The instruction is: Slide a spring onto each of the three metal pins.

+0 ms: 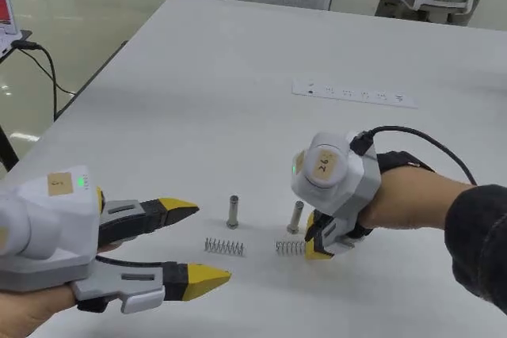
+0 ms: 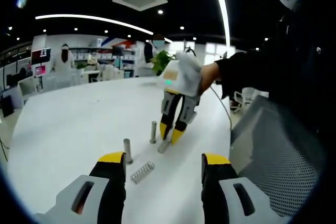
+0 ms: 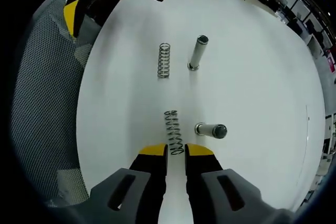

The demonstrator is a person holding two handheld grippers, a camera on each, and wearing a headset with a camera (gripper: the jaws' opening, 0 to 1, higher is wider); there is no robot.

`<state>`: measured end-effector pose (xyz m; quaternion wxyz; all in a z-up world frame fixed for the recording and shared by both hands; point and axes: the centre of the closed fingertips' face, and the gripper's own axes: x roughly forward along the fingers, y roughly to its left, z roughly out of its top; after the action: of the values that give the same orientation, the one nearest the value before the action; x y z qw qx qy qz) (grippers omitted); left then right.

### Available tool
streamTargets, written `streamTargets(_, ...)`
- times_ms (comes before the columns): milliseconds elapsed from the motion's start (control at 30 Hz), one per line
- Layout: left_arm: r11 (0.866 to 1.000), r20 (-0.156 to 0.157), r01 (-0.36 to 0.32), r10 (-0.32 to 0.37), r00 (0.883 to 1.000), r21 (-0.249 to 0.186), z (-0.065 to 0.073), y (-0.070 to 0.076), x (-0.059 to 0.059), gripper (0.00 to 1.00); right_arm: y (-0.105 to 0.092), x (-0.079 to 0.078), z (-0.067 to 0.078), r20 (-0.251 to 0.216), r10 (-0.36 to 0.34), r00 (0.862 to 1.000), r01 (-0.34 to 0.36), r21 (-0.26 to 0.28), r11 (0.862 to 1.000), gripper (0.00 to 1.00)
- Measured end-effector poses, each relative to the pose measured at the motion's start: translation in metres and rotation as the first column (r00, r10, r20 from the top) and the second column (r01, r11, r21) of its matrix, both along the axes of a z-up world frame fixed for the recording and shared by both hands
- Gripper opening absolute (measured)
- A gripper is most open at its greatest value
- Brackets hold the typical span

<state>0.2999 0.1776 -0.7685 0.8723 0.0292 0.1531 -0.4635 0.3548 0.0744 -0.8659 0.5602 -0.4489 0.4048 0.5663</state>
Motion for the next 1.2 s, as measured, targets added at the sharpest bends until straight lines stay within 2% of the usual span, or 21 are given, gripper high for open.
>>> streamTargets(367,1.000,-0.002,0.013,-0.013,1.000,0.000,-0.001,-0.004,-0.002,0.51,-0.002,-0.001,-0.001,0.016,0.011,1.000,-0.011,-0.012,1.000,0.08)
streamTargets(600,0.999,-0.003,0.033,-0.033,0.999,0.003,0.000,-0.009,-0.002,0.50,-0.004,-0.007,0.013,-0.009,-0.021,1.000,0.021,0.016,1.000,0.07)
streamTargets(833,0.998,0.002,0.069,-0.069,0.998,0.013,0.001,-0.020,-0.006,0.49,-0.002,-0.016,0.034,-0.004,-0.023,1.000,0.023,0.041,0.999,0.07)
streamTargets(1067,0.995,0.009,0.098,-0.098,0.995,0.017,0.002,-0.028,-0.007,0.47,0.010,-0.032,0.061,0.003,0.016,1.000,-0.016,0.080,0.997,0.07)
streamTargets(1200,0.994,0.014,0.110,-0.110,0.994,0.016,0.004,-0.031,-0.008,0.45,0.014,-0.038,0.069,0.014,0.032,0.999,-0.033,0.083,0.996,0.07)
